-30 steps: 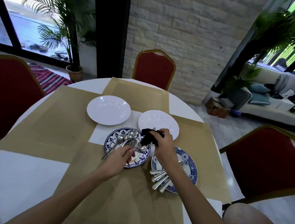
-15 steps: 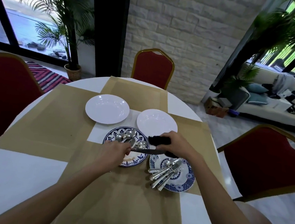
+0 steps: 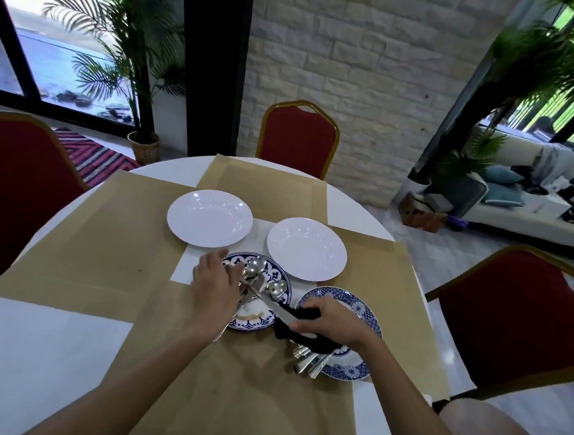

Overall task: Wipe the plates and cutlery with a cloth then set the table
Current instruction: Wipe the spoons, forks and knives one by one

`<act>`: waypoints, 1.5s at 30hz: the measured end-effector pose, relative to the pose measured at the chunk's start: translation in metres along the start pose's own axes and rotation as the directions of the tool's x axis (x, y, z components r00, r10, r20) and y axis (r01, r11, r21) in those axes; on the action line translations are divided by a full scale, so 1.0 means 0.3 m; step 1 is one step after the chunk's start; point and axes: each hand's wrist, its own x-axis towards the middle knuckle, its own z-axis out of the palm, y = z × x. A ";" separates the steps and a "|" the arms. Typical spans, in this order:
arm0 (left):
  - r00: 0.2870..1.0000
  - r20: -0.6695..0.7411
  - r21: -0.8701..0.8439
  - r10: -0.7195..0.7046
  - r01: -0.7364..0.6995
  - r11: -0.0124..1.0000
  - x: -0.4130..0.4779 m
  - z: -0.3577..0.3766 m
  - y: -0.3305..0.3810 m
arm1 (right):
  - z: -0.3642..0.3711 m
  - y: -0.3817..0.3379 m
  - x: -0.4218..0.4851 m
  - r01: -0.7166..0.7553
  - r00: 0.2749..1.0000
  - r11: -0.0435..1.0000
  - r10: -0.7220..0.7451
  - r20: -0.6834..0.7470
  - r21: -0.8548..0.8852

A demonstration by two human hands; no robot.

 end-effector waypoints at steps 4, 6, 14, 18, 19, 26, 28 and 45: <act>0.857 0.401 -0.140 -0.325 0.407 0.902 -0.059 0.036 0.014 | 0.073 0.022 -0.008 -0.020 0.994 0.996 0.030 -0.104 0.090; 0.810 0.462 -0.110 -0.361 0.457 0.883 -0.068 0.053 0.008 | 0.099 0.026 -0.007 -0.016 0.987 0.988 0.040 -0.153 0.156; 0.835 0.455 -0.212 -0.308 0.438 0.873 -0.050 0.082 0.030 | 0.182 0.009 0.009 0.030 0.962 0.988 0.012 -0.271 0.151; 0.878 0.400 -0.287 -0.264 0.393 0.874 -0.038 0.066 0.054 | 0.158 0.024 0.008 0.016 0.973 0.984 0.025 -0.228 0.176; 0.887 0.388 -0.279 -0.250 0.372 0.886 -0.029 0.055 0.050 | 0.146 0.031 0.004 0.011 0.970 0.979 0.039 -0.240 0.202; 0.849 0.515 -0.172 -0.116 0.235 0.957 -0.045 -0.003 0.019 | 0.040 0.041 0.006 0.062 0.838 0.957 0.105 -0.536 0.284; 0.817 0.572 -0.159 -0.068 0.191 0.969 -0.066 0.004 0.025 | 0.044 0.033 0.031 0.094 0.799 0.978 0.038 -0.600 0.186; 0.741 0.664 -0.209 0.099 0.056 0.976 -0.118 0.027 0.074 | 0.066 0.002 0.054 0.127 0.646 0.990 -0.135 -0.751 -0.069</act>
